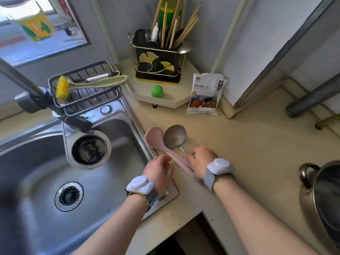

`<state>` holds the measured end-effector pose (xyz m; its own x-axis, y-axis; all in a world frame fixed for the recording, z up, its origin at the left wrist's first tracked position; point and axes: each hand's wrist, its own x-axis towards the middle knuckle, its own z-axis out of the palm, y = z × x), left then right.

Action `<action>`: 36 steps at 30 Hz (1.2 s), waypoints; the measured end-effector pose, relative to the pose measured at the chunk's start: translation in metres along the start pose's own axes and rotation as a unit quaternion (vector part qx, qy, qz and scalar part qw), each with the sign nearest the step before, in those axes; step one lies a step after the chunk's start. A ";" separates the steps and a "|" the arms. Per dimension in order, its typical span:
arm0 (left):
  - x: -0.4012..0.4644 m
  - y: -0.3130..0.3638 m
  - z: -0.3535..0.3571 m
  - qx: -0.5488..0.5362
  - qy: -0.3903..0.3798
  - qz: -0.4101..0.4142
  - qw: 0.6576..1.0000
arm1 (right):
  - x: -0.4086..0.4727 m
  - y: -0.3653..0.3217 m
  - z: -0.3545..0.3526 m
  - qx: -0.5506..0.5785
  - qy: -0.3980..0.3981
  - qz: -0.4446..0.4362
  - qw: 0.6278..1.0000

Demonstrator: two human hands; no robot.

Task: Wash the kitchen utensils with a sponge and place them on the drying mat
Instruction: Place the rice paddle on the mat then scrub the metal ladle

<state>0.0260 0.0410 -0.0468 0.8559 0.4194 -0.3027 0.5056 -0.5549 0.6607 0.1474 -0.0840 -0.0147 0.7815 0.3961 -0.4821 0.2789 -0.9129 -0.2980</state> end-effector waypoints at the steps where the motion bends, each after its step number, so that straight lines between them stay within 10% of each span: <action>1: 0.000 0.000 0.000 -0.002 0.002 0.001 1.000 | 0.001 0.000 -0.001 0.004 -0.010 0.003 1.000; 8: -0.009 0.013 -0.027 -0.218 0.036 -0.075 0.972 | -0.009 -0.011 -0.034 0.042 -0.009 -0.018 0.999; 14: -0.009 0.013 -0.096 -0.641 0.038 -0.183 0.745 | -0.037 -0.066 -0.047 0.009 -0.108 -0.150 0.983; 25: -0.053 -0.054 -0.171 -0.651 0.048 -0.168 0.739 | -0.061 -0.168 -0.007 -0.048 -0.130 -0.289 0.947; 29: -0.072 -0.084 -0.192 -0.680 0.118 -0.217 0.691 | -0.079 -0.213 0.020 0.199 0.034 -0.177 0.963; 32: -0.086 -0.104 -0.192 -0.713 0.118 -0.225 0.653 | -0.100 -0.254 0.044 0.393 -0.025 -0.106 0.913; 36: -0.102 -0.122 -0.198 -0.747 0.104 -0.184 0.630 | -0.125 -0.289 0.079 0.369 -0.035 -0.174 0.912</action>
<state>-0.1442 0.2083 0.0399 0.5990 0.4941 -0.6301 -0.1359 0.8382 0.5281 -0.0754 0.1382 0.0664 0.6728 0.6781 -0.2960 0.0315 -0.4259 -0.9042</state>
